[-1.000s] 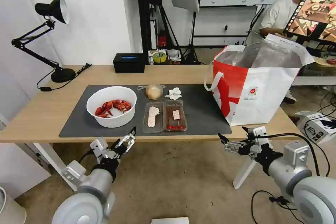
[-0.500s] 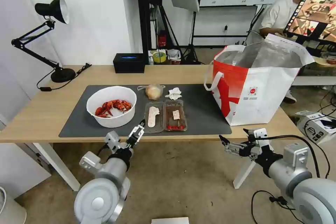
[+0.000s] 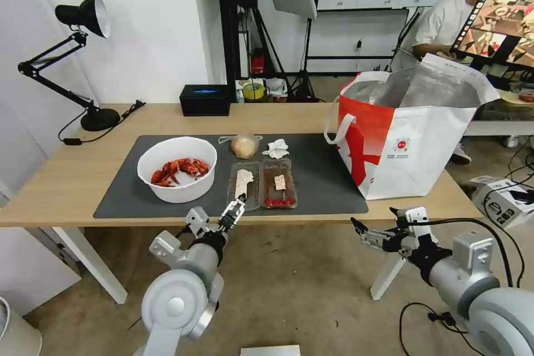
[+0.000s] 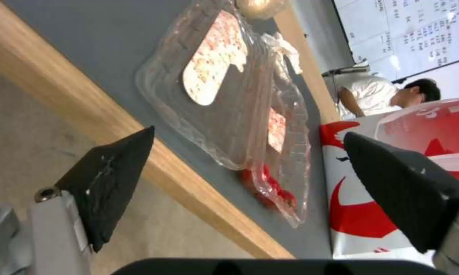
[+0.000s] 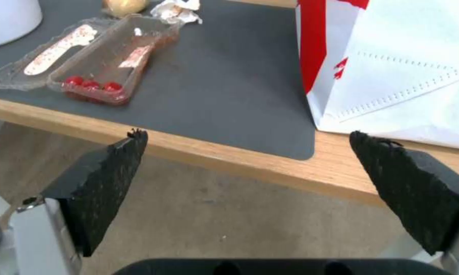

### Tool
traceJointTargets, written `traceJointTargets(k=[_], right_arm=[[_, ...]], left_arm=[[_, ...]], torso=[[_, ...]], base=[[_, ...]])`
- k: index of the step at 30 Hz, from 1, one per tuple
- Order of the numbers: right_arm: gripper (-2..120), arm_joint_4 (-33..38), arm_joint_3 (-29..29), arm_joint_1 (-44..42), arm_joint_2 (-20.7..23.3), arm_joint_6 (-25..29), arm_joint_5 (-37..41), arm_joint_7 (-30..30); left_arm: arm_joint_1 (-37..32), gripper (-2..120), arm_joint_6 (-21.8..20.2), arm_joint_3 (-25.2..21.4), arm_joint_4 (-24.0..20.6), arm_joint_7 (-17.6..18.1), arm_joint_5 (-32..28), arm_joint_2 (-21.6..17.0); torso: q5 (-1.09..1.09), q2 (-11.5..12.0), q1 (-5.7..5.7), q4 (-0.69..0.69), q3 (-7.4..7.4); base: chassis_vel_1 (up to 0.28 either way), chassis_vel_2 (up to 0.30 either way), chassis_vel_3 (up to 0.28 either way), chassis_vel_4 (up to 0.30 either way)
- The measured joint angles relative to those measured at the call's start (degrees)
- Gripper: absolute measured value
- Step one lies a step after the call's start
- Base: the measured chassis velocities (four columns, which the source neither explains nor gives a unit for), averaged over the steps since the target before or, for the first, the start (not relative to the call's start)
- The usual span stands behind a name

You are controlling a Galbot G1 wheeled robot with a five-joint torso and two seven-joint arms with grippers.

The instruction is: Pick up the trash from the table and place it into the takeout bag.

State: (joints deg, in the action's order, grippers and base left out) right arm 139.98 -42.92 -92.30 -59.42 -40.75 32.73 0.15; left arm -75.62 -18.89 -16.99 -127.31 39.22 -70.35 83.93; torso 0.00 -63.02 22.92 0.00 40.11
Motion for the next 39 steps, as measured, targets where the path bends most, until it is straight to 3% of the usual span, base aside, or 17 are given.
traceJointTargets(k=[39], right_arm=[[100, -0.5, -1.1, -1.9, -1.9, 0.5, -1.2, 0.0]], left_arm=[[6.6, 100, -1.2, 5.1, 5.6, 2.7, -2.9, 2.6]], torso=[[0.0, 0.0, 0.0, 0.0, 0.0]], base=[[0.0, 0.0, 0.0, 0.0]])
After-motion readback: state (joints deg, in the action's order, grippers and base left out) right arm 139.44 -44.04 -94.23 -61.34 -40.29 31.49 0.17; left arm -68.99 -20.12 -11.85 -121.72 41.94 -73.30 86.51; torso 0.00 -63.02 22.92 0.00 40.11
